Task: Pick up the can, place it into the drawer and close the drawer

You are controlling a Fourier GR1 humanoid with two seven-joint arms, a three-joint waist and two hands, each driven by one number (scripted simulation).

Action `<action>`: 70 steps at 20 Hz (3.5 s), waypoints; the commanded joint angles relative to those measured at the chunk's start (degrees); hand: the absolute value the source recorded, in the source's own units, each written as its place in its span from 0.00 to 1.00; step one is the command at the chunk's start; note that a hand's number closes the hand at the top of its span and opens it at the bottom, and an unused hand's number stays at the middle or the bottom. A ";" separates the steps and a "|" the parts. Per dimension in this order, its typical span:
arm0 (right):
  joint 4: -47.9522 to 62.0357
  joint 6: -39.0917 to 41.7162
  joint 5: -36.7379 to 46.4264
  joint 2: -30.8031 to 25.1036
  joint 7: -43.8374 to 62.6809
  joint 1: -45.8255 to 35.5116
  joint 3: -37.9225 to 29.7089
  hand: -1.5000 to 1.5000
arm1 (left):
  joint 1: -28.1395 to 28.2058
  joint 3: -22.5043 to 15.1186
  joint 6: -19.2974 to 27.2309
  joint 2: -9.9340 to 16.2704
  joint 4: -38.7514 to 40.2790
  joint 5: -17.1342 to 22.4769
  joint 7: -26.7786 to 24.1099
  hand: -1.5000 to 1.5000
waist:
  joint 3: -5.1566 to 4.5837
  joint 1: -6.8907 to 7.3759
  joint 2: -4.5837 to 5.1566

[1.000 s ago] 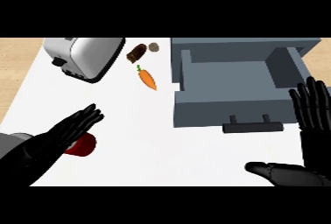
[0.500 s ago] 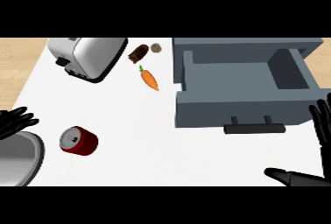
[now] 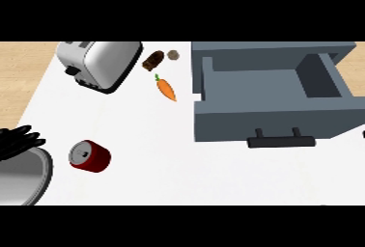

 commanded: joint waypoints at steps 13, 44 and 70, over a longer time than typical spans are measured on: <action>0.32 7.93 -8.21 -3.43 -3.97 6.05 -8.03 0.00 | 0.88 -5.47 -2.39 13.56 11.35 15.44 5.63 0.00 | -1.16 -1.01 1.02; 1.94 18.56 -15.15 -1.87 -4.58 10.61 -18.70 0.00 | -19.48 -2.16 -0.39 -12.50 37.96 -24.59 -1.30 0.00 | -1.23 0.28 0.84; -7.13 20.13 -19.29 0.38 1.43 12.99 -21.00 0.00 | -23.10 -9.10 5.66 -15.90 63.81 -53.60 -34.56 0.00 | -1.51 -1.37 1.38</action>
